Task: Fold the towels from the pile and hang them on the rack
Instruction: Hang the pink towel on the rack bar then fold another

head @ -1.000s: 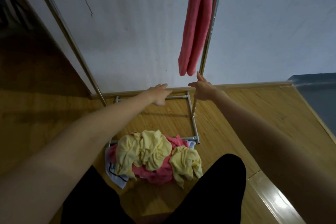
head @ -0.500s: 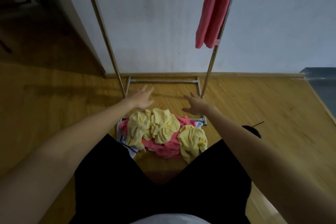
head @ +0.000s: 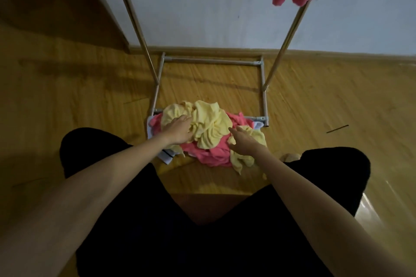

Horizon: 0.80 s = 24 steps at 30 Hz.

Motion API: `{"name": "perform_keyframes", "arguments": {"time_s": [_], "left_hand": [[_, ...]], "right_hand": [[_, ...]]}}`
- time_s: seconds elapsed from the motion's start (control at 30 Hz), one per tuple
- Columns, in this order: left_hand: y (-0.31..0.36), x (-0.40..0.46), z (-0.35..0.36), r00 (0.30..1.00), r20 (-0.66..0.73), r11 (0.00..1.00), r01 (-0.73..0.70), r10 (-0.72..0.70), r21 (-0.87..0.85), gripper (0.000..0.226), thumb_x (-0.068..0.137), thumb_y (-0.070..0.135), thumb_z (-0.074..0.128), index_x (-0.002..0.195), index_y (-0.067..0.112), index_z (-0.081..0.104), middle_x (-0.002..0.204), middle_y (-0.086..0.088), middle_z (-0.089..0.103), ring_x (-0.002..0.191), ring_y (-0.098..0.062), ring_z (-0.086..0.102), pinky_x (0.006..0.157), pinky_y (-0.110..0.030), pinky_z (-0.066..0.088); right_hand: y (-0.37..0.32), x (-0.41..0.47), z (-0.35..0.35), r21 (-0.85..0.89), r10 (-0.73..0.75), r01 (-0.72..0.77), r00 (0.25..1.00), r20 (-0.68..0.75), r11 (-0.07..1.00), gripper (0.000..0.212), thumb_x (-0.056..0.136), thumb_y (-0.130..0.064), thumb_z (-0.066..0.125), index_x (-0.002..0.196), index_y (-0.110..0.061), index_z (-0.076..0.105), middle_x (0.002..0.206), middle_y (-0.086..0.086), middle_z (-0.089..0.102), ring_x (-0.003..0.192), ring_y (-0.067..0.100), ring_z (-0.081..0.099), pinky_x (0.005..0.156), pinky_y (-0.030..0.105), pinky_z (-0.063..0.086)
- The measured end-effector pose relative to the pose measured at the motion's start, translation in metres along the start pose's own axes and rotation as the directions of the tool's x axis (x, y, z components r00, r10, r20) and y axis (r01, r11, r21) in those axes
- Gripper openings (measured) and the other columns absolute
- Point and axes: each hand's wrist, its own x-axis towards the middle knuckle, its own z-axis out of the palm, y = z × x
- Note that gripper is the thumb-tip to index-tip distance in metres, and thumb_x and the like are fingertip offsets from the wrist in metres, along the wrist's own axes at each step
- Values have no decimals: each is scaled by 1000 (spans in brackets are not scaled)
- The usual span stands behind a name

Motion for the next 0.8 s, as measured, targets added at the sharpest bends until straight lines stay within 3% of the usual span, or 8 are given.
{"name": "perform_keyframes", "arguments": {"time_s": [0.13,0.33,0.57,0.67,0.8], "left_hand": [[2,36,41,995,82,996,-52,58,-75,55,96,28,48,146,13,30,151,-7,30,134,-29,36,103,-44,41],[7,100,84,979,147,989,-133,141,-58,52,94,20,49,143,11,34,149,-5,33,132,-25,40,102,-39,41],[35,211,92,969,2,969,-247,247,20,41,93,15,50,134,8,46,135,-8,47,123,-27,47,97,-43,45],[49,253,97,960,34,956,-279,277,91,42,91,16,50,132,8,48,134,-10,49,123,-29,47,100,-43,42],[61,304,116,954,75,930,-299,290,212,48,89,12,55,136,13,44,139,-8,46,126,-28,44,101,-39,40]], "right_hand": [[24,30,30,80,77,-84,993,88,993,62,90,-21,59,143,-8,30,139,20,42,124,35,44,101,40,39],[64,86,56,96,173,-196,964,202,976,64,91,-20,56,145,-8,26,143,20,37,131,35,37,106,41,36],[124,163,48,100,216,-225,972,90,969,64,85,-7,56,143,-4,28,142,23,38,130,38,40,100,42,39],[148,188,48,159,220,-228,973,63,961,63,83,-3,55,142,-5,33,143,20,39,125,36,47,93,39,44],[169,217,51,226,186,-186,982,22,956,68,83,3,50,146,-10,30,149,11,34,133,32,37,104,45,40]]}}
